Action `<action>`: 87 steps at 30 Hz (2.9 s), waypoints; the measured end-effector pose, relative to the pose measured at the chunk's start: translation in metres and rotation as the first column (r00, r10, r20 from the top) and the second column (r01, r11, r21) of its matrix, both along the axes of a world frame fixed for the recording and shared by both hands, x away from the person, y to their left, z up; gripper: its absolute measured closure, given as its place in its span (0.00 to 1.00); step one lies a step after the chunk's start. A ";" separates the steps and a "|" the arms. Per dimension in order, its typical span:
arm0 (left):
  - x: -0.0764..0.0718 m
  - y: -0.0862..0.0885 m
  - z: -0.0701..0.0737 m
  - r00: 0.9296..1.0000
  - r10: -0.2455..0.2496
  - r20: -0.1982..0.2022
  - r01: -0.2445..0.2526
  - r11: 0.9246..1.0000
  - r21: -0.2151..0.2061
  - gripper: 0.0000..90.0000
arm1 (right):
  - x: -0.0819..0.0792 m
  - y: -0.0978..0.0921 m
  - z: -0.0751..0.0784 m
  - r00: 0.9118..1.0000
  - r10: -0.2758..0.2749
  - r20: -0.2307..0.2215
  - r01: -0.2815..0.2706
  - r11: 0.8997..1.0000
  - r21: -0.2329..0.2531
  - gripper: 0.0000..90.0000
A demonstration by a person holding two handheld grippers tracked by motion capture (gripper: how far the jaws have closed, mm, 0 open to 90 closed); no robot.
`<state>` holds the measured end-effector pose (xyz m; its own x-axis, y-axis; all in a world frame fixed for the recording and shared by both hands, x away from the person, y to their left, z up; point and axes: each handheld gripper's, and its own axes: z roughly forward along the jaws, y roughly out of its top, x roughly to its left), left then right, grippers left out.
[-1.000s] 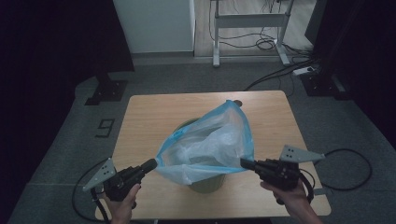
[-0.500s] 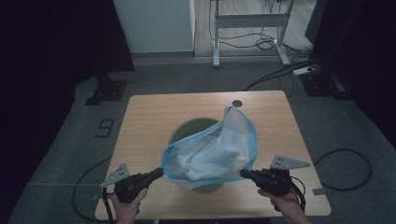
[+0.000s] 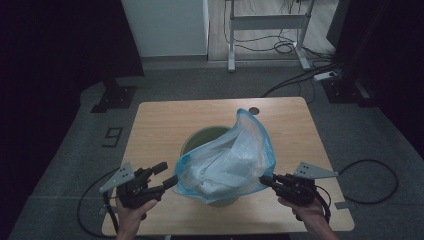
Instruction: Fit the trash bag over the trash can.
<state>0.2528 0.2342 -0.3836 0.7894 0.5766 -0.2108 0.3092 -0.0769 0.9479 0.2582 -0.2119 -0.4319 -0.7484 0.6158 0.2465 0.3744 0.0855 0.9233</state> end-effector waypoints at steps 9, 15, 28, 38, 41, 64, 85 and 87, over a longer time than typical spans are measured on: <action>0.054 -0.042 0.015 0.994 -0.080 -0.069 0.089 0.987 0.134 0.48 | -0.001 0.001 0.005 1.000 0.005 0.018 -0.005 1.000 -0.002 0.76; 0.061 -0.045 0.015 0.995 -0.068 -0.074 0.078 0.986 0.146 0.94 | -0.004 -0.002 0.012 1.000 0.020 0.015 -0.020 1.000 0.013 0.58; 0.062 -0.036 0.018 0.999 -0.021 -0.027 0.024 0.993 0.117 1.00 | 0.044 -0.011 0.056 0.999 -0.041 -0.008 0.041 0.997 0.072 0.58; 0.093 -0.008 0.011 0.995 0.072 -0.064 -0.070 0.997 0.042 1.00 | 0.105 -0.005 0.054 0.988 -0.142 -0.061 0.146 0.986 0.081 0.99; 0.102 -0.001 0.005 0.990 0.100 -0.104 -0.097 0.995 0.034 1.00 | 0.120 -0.003 0.045 0.982 -0.159 -0.101 0.168 0.982 0.083 0.99; 0.099 0.006 -0.061 0.946 0.125 -0.300 -0.092 0.988 0.125 1.00 | 0.111 0.015 -0.037 0.954 -0.153 -0.256 0.161 0.987 0.009 0.99; 0.077 0.017 -0.079 0.950 0.166 -0.263 -0.137 0.982 0.127 0.73 | 0.079 -0.009 -0.058 0.947 -0.239 -0.216 0.273 0.951 0.144 0.59; 0.071 0.020 -0.075 0.957 0.185 -0.225 -0.162 0.980 0.118 0.61 | 0.071 -0.016 -0.049 0.957 -0.221 -0.187 0.254 0.951 0.177 0.56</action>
<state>0.3240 0.2541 -0.4582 0.6105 0.7274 -0.3133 0.5378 -0.0904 0.8382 0.3292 -0.2276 -0.4812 -0.5262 0.6972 0.4869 0.5079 -0.2016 0.8375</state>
